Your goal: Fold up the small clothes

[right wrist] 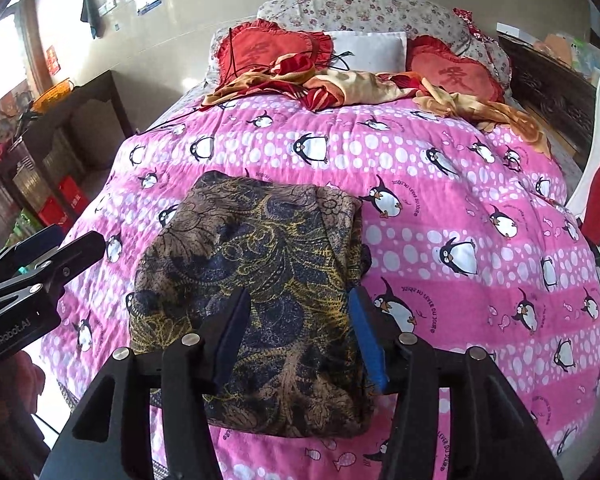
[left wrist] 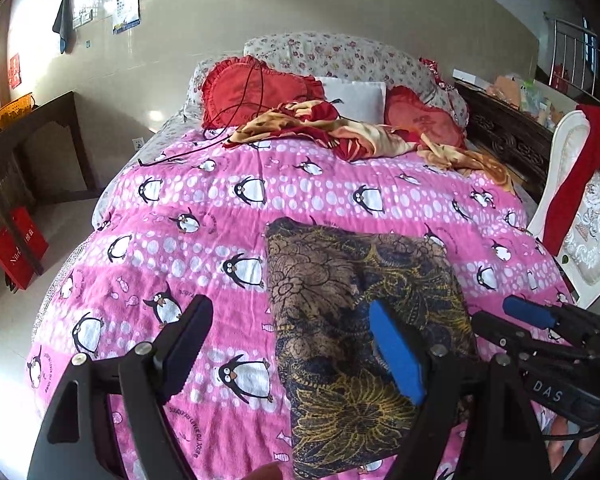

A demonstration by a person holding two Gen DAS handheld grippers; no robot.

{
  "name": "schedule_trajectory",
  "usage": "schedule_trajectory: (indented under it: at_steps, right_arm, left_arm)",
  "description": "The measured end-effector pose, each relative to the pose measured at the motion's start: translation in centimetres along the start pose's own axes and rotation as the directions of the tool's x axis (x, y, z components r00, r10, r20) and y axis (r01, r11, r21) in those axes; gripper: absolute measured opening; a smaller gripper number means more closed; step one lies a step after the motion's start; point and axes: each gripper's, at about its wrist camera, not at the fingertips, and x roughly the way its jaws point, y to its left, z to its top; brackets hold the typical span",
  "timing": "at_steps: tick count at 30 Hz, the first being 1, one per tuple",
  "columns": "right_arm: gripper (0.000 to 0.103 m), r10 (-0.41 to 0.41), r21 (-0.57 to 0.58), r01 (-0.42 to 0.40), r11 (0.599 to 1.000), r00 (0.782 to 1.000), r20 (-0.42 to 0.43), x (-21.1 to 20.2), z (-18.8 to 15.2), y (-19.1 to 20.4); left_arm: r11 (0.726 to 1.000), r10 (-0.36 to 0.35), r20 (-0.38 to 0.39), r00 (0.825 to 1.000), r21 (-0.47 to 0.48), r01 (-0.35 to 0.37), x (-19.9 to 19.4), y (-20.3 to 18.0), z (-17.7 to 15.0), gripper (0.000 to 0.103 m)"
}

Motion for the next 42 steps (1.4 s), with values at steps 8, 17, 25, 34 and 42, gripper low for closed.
schedule_trajectory:
  at_steps: [8,17,25,34,42]
  right_arm:
    - [0.046,0.0,-0.012,0.0,1.0,1.0,-0.002,0.3,0.1,0.3]
    - [0.046,0.004,-0.017,-0.004,1.0,1.0,-0.02,1.0,-0.1,0.7]
    - [0.046,-0.003,-0.015,0.003,1.0,0.999,-0.036,1.6,-0.2,0.8]
    - [0.046,-0.002,-0.013,0.002,1.0,0.998,-0.056,2.2,-0.4,0.7]
    - [0.046,-0.002,-0.011,0.002,1.0,0.998,-0.068,2.7,-0.6,0.7]
  left_arm:
    - [1.0,0.007,0.0,1.0,0.001,-0.007,0.2,0.3,0.0,0.084]
    - [1.0,0.014,-0.014,1.0,0.004,-0.014,0.8,0.1,-0.3,0.084]
    - [1.0,0.013,-0.024,1.0,0.002,-0.013,1.2,-0.1,-0.6,0.084]
    - [1.0,0.014,-0.037,0.999,0.006,-0.013,1.8,-0.3,-0.8,0.084]
    - [1.0,0.012,-0.047,0.999,-0.002,-0.012,2.4,-0.1,-1.0,0.084]
